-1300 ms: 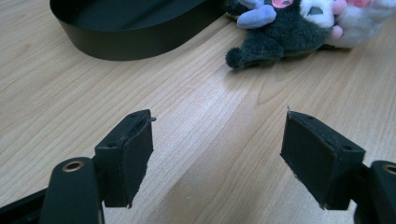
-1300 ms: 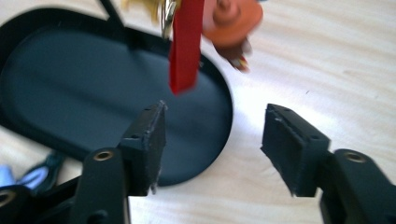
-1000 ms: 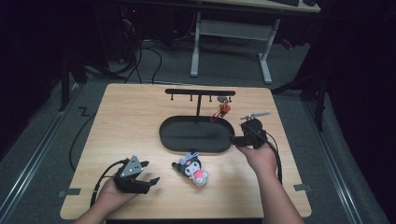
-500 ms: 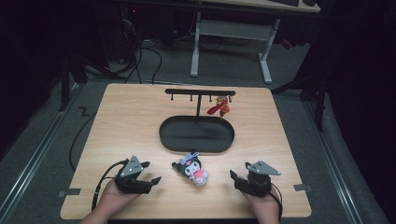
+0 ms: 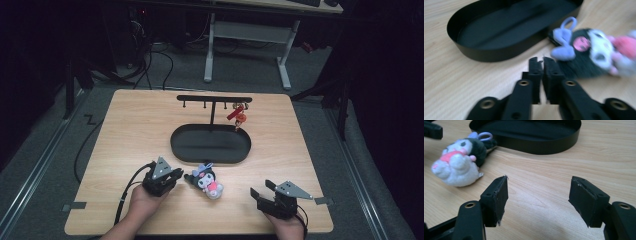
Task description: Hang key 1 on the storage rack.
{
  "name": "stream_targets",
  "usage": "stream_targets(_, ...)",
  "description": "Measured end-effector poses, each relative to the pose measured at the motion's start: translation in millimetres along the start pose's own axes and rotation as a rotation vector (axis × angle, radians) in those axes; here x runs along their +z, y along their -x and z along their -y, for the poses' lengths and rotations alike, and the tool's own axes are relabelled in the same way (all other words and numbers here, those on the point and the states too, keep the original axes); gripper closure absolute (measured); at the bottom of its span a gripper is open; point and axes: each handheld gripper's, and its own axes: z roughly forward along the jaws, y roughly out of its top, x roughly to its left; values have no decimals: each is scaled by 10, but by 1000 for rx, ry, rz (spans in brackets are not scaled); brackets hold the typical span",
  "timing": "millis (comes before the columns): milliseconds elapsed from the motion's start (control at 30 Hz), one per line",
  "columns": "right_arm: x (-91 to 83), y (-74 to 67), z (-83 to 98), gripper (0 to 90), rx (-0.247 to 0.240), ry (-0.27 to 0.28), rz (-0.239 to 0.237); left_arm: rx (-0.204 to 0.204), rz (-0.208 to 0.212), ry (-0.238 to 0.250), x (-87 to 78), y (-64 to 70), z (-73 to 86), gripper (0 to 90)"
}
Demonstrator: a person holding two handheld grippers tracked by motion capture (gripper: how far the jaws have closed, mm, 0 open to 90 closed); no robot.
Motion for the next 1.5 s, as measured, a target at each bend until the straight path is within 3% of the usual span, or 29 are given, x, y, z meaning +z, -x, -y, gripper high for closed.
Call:
stream_targets(67,8,12,1,322,-6,-3,7,6,-11,-9,100,25,-36,898)
stream_targets(300,41,54,33,332,21,-17,2,66,72,-46,286,365,-73,898)
stream_targets(333,41,55,34,334,21,-17,2,66,72,-46,286,365,-73,898)
stream_targets(367,41,55,35,335,19,-18,1,76,95,-49,337,482,-91,898)
stream_targets(433,40,54,38,336,19,-22,1,93,112,-49,398,610,-120,897)
stream_targets(467,42,59,40,335,16,-24,3,93,112,-49,398,610,-120,897)
stream_targets(500,42,65,42,335,16,-26,8,106,133,-47,458,736,-164,896)
stream_targets(600,43,101,45,340,15,-28,20,126,162,-42,542,911,-235,876)
stream_targets(700,38,133,52,347,31,-36,22,91,161,-13,534,963,-269,730)
stream_targets(767,28,140,54,347,36,-31,23,84,175,0,448,992,-257,729)
stream_targets(833,20,137,58,347,37,-31,25,149,220,7,319,1117,-223,740)
stream_targets(867,17,140,59,347,39,-30,25,149,220,7,319,1117,-223,749)
stream_targets(900,15,145,59,347,40,-28,25,209,264,2,229,1271,-168,773)
stream_targets(1033,7,160,57,348,48,-24,32,250,302,-48,352,1442,-115,814)
stream_targets(1200,-60,211,44,363,55,-13,93,254,297,-44,529,1518,-198,815)
stream_targets(1233,-64,233,49,367,52,-23,119,269,273,-39,619,1521,-246,815)
stream_targets(1300,-68,290,65,367,57,-38,152,239,279,-43,675,1486,-272,812)
stream_targets(1500,-90,352,108,374,89,-27,154,225,296,-35,549,1343,-195,747)
